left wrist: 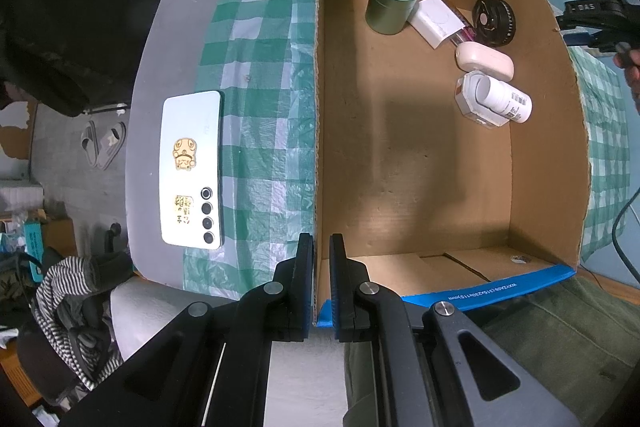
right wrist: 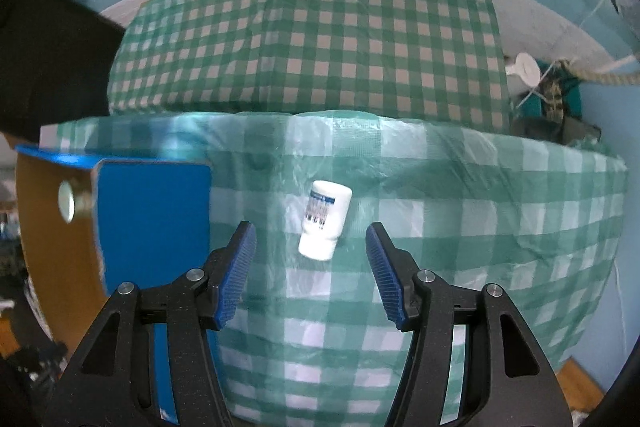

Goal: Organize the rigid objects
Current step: 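Move the right gripper to the small white bottle and grasp it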

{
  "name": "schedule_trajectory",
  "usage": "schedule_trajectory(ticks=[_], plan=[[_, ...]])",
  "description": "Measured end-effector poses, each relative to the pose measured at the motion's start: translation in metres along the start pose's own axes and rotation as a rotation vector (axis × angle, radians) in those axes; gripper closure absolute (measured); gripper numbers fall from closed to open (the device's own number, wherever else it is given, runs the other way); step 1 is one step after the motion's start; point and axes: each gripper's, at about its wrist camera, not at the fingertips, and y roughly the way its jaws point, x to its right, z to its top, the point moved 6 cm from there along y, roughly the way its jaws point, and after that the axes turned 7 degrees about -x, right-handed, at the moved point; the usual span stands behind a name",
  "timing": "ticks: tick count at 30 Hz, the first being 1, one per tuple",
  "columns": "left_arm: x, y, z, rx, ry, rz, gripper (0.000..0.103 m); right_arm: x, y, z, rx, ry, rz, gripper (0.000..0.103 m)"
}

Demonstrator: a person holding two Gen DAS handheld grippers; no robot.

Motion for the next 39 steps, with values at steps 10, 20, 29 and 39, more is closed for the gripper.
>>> schedule_trajectory(ticks=[10, 20, 29, 39], plan=[[-0.002, -0.001, 0.0, -0.001, -0.014, -0.003, 0.096, 0.011, 0.034, 0.013, -0.025, 0.036, -0.024, 0.048], [-0.003, 0.0, 0.0, -0.007, -0.023, -0.006, 0.096, 0.013, 0.043, 0.015, -0.019, 0.03, -0.062, 0.074], [-0.001, 0.0, 0.003, -0.007, -0.012, -0.006, 0.096, 0.014, 0.043, 0.012, -0.024, 0.028, -0.057, 0.076], [0.0, 0.001, 0.003, -0.009, 0.0, -0.003, 0.096, 0.012, 0.026, -0.011, -0.018, -0.008, -0.033, 0.076]])
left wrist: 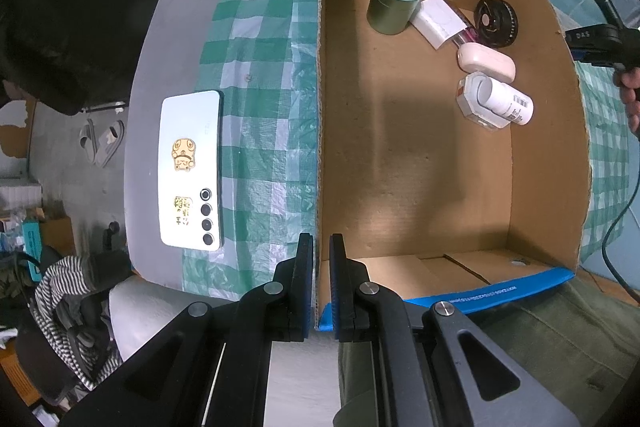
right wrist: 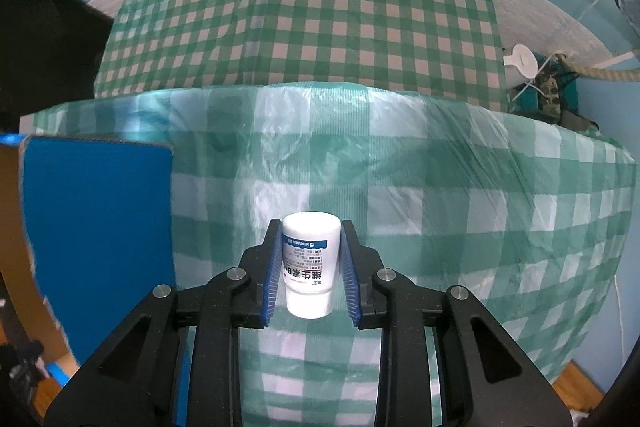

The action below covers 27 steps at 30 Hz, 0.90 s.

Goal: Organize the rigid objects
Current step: 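Move the right gripper to the small white bottle and grasp it, then carry the small white bottle into the box and release it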

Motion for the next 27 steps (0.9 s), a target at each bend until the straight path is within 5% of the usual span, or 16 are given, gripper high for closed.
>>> schedule_trajectory(ticks=[27], plan=[[0.001, -0.004, 0.0, 0.018, 0.023, -0.004, 0.096, -0.097, -0.095, -0.046, 0.1, -0.264, 0.085, 0.076]])
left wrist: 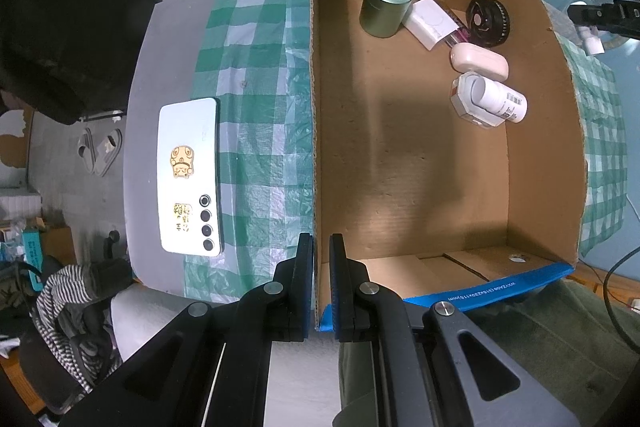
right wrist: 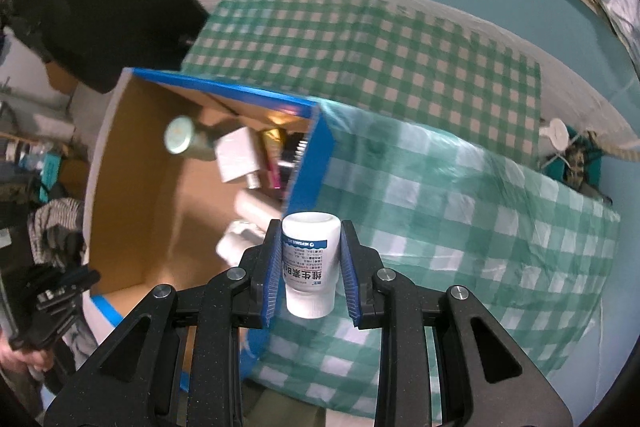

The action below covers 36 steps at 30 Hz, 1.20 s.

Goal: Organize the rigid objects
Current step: 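Carry the small white bottle into the box and release it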

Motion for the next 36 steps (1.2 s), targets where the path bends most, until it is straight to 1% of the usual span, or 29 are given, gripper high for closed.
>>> schedule_trajectory(ticks=[10, 18, 27, 36], plan=[[0.0, -0.001, 0.0, 0.003, 0.0, -0.002, 0.096, -0.047, 0.006, 0.001, -0.016, -0.126, 0.001, 0.076], [0.0, -0.002, 0.0, 0.006, 0.0, -0.003, 0.096, -0.079, 0.029, 0.002, -0.044, -0.213, -0.026, 0.076], [0.0, -0.002, -0.002, 0.009, -0.004, -0.006, 0.096, -0.091, 0.043, -0.002, -0.078, -0.253, -0.049, 0.076], [-0.001, -0.003, -0.002, 0.011, 0.001, -0.004, 0.096, -0.093, 0.042, -0.006, -0.082, -0.258, -0.05, 0.076]])
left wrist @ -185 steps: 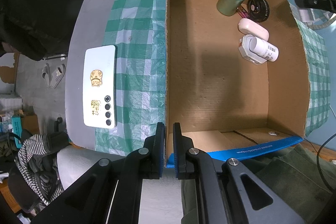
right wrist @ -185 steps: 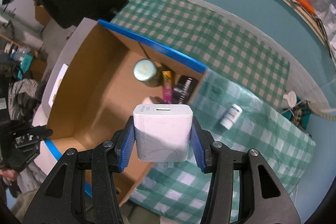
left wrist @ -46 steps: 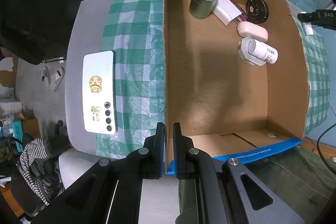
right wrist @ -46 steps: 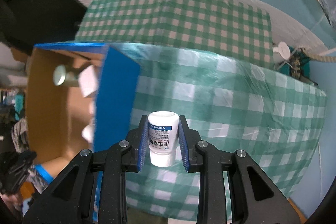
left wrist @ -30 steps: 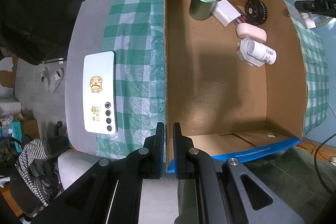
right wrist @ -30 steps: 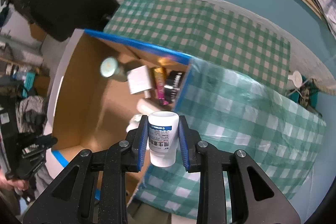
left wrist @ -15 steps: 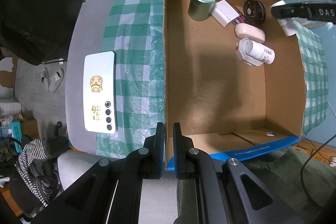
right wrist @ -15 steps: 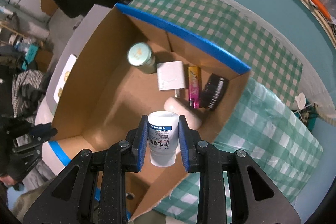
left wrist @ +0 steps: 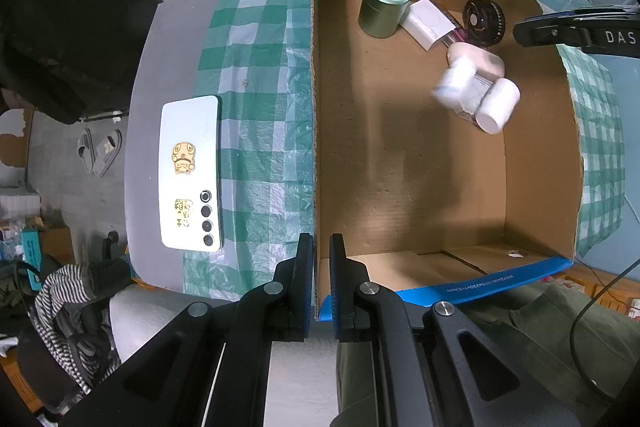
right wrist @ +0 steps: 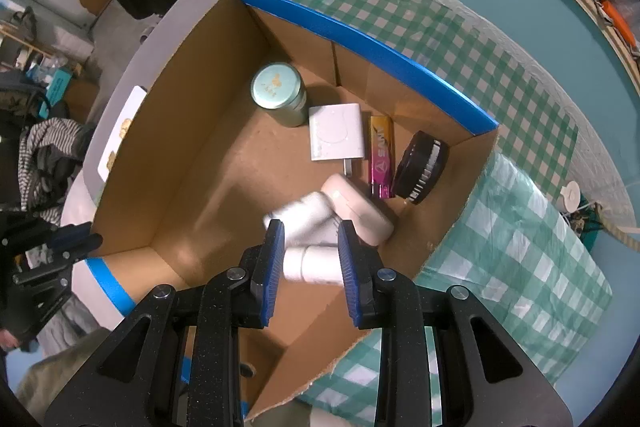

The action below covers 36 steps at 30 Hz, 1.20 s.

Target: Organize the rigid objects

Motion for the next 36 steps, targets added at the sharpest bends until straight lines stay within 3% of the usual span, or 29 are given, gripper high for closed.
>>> schedule_trajectory(ticks=[8, 13, 20, 24, 30, 32, 34, 36], plan=[[0.002, -0.001, 0.002, 0.002, 0.011, 0.007, 0.096, 0.002, -0.014, -0.006, 0.026, 0.03, -0.002, 0.065], [0.003, -0.003, 0.004, 0.006, 0.019, 0.01, 0.096, 0.007, -0.032, -0.015, 0.068, 0.056, -0.028, 0.052], [0.005, -0.021, 0.012, 0.037, 0.033, 0.015, 0.094, 0.023, -0.061, -0.029, 0.128, 0.151, -0.035, 0.044], [0.007, -0.041, 0.02, 0.078, 0.041, 0.018, 0.076, 0.034, -0.082, -0.04, 0.179, 0.219, -0.058, 0.038], [0.017, -0.08, 0.034, 0.172, 0.074, 0.028, 0.059, 0.053, -0.117, -0.059, 0.262, 0.327, -0.103, 0.036], [0.02, -0.093, 0.039, 0.206, 0.073, 0.029, 0.049, 0.058, -0.129, -0.066, 0.296, 0.359, -0.103, 0.036], [0.022, -0.108, 0.044, 0.253, 0.06, 0.02, 0.033, 0.06, -0.14, -0.074, 0.326, 0.382, -0.117, 0.036], [0.024, -0.125, 0.048, 0.314, 0.035, 0.014, 0.028, 0.061, -0.147, -0.08, 0.343, 0.397, -0.127, 0.035]])
